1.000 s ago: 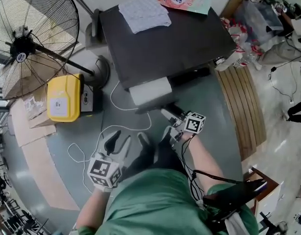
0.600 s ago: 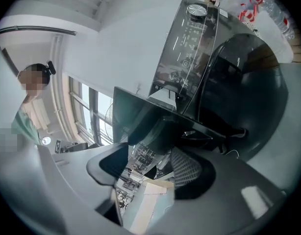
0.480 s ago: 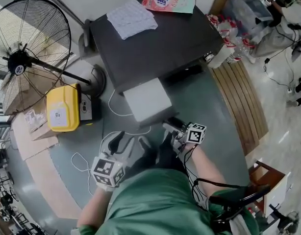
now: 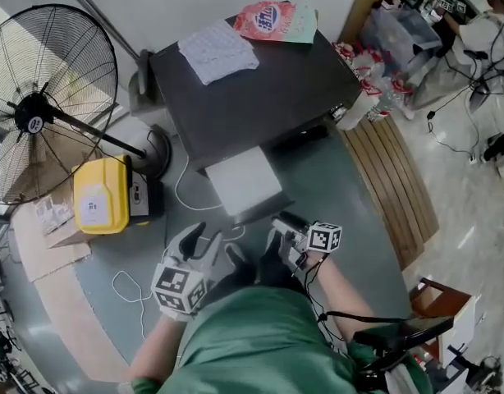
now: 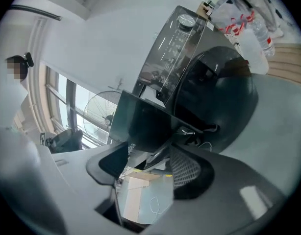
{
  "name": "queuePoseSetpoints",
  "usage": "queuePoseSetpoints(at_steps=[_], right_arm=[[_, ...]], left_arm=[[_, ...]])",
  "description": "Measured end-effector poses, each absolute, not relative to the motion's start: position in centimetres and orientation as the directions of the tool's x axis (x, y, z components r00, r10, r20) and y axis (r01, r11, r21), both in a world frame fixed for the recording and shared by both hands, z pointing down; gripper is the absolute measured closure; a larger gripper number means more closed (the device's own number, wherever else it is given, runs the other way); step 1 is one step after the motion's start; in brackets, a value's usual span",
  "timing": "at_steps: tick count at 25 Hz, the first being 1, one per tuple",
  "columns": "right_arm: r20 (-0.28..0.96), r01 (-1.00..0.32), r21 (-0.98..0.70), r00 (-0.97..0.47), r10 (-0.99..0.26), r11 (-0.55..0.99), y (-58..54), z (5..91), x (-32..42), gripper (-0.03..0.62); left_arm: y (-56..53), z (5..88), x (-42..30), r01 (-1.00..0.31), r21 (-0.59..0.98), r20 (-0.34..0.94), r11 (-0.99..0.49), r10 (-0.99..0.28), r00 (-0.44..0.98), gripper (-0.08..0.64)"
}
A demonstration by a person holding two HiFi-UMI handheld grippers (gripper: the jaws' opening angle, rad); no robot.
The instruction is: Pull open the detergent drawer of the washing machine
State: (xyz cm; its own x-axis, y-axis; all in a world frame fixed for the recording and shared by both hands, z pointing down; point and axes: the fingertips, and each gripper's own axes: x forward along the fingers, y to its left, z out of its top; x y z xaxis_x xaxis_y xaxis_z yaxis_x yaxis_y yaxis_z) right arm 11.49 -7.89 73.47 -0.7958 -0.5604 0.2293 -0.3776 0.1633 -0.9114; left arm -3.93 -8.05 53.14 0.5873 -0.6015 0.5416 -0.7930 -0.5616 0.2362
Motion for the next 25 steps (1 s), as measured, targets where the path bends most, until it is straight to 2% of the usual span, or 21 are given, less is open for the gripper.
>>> queuePoseSetpoints(at_steps=[6, 10, 17, 25], right_arm=[[0.362, -0.528, -0.831, -0.752, -0.551, 0.175, -6.6, 71.2, 13.4, 0.351], [0.373, -0.611, -0.751, -0.705, -0.604, 0.250, -7.9, 65.8, 13.9, 0.412], [0.312, -0.708, -0.557, -0.663, -0.680, 0.435, -12.5, 54.1, 11.2, 0.474], [0.191, -0.771, -0.303, -0.625, -0.757, 0.561, -15.5, 42.3, 7.2, 0.489]], left_arm=[[-9.2, 52.1, -4.9, -0.807, 0.243, 0.499, -0.538, -0.644, 0.580, 0.399], [-10.0, 51.2, -6.2, -0.823, 0.242, 0.475, -0.514, -0.677, 0.562, 0.411], [-11.9, 49.2, -10.1, -0.867, 0.232, 0.433, -0.441, -0.751, 0.499, 0.443], [-14.7, 43.9, -13.6, -0.892, 0.206, 0.307, -0.402, -0.839, 0.449, 0.503]])
